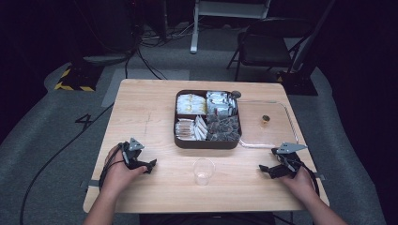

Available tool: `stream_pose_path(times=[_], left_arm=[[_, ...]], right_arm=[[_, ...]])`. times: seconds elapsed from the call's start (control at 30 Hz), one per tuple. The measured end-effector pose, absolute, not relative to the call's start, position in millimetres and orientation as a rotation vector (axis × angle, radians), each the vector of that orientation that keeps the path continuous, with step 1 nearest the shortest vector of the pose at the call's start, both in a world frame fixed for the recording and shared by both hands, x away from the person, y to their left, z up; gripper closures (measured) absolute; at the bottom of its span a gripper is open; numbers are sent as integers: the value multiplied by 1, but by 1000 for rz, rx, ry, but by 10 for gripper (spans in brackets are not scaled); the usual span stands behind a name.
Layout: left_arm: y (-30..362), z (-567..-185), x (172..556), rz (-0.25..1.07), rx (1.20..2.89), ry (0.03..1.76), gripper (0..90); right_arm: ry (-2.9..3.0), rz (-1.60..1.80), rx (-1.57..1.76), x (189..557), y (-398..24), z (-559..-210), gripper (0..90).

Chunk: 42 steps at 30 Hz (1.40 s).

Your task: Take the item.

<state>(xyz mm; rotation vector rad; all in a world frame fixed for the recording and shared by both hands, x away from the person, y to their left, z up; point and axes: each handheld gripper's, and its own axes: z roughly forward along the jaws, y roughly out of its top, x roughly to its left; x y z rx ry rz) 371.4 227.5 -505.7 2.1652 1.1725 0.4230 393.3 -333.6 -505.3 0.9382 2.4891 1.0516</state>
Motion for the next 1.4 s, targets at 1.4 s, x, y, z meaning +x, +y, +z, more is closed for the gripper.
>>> stream_pose_path(times=[1.4], left_arm=[[178, -391, 435, 367, 2088, 906, 347]], right_arm=[[2480, 1067, 933, 393, -335, -505, 90]])
